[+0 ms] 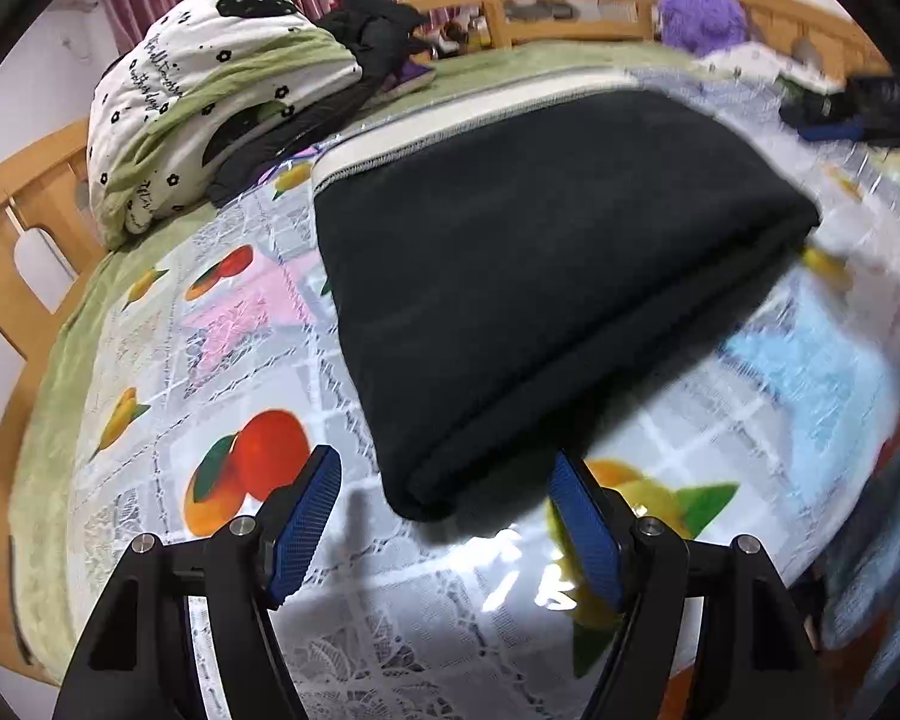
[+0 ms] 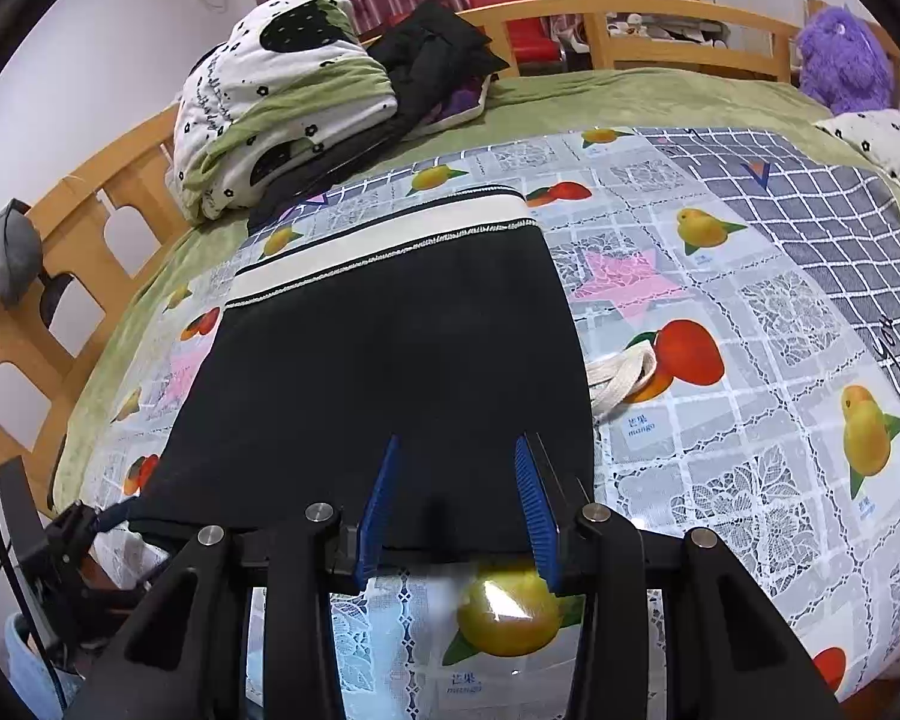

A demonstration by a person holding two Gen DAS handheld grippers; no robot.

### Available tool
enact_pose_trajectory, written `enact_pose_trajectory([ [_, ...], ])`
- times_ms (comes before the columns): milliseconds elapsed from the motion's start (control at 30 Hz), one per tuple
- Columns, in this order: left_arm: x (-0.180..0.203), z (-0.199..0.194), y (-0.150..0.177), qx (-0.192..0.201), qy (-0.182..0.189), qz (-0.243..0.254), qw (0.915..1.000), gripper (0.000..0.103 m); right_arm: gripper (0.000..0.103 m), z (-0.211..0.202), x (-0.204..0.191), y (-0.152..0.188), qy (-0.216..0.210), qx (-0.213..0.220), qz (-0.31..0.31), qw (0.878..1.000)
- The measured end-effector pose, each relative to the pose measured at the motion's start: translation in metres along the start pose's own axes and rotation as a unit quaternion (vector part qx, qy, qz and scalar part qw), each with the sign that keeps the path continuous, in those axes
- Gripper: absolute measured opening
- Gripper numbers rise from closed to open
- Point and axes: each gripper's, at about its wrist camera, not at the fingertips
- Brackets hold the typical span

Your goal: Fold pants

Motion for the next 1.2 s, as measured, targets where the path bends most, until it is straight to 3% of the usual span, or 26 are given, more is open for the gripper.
enact_pose_trajectory([
  [100, -0.006, -0.007, -0.005, 0.026, 0.007, -0.019, 0.9995, 0.070, 0.040, 0.001, -0.001, 0.000, -0.003, -0.001, -0.003, 1.000],
  [200, -0.012, 0.004, -0.005, 0.007, 0.003, -0.034, 0.9994, 0.063, 0.040, 0.002, -0.004, 0.000, -0.005, -0.002, -0.009, 1.000],
  [267, -0.014, 0.003, -0.004, 0.013, 0.055, -0.038, 0.9977, 0.060, 0.040, 0.003, -0.008, 0.001, -0.007, -0.004, -0.018, 1.000],
  [300, -0.012, -0.001, -0.004, 0.016, 0.071, -0.032, 0.9968, 0.064, 0.040, 0.004, -0.010, 0.001, -0.007, -0.005, -0.022, 1.000],
  [467, 0.011, 0.014, 0.007, -0.017, 0.016, 0.041, 0.9989, 0.065, 0.040, 0.004, -0.017, 0.004, -0.004, -0.007, -0.040, 0.999],
  [600, 0.020, 0.012, 0.006, -0.003, -0.005, 0.061, 0.9981, 0.065, 0.040, 0.004, -0.020, 0.006, 0.002, -0.007, -0.053, 0.999],
  [700, 0.017, 0.007, 0.003, 0.016, -0.017, 0.051, 0.9984, 0.062, 0.040, 0.005, -0.022, 0.007, 0.004, -0.008, -0.056, 0.998],
  [833, 0.003, 0.004, -0.001, 0.034, -0.009, 0.012, 0.9993, 0.050, 0.040, 0.006, -0.023, 0.008, 0.009, -0.009, -0.060, 0.998],
  [1033, -0.001, 0.008, -0.001, 0.040, -0.010, 0.006, 0.9991, 0.033, 0.040, 0.008, -0.026, 0.009, 0.014, -0.011, -0.069, 0.997],
  [1200, -0.011, 0.010, -0.002, 0.030, 0.007, -0.023, 0.9993, 0.029, 0.040, 0.008, -0.030, 0.011, 0.018, -0.012, -0.082, 0.996],
])
Point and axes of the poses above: each gripper's, at about its wrist camera, not at the fingertips, and z roughly the way its jaws point, x to its right, y to its underside, and after that the axes turned 8 degrees about x, right-handed
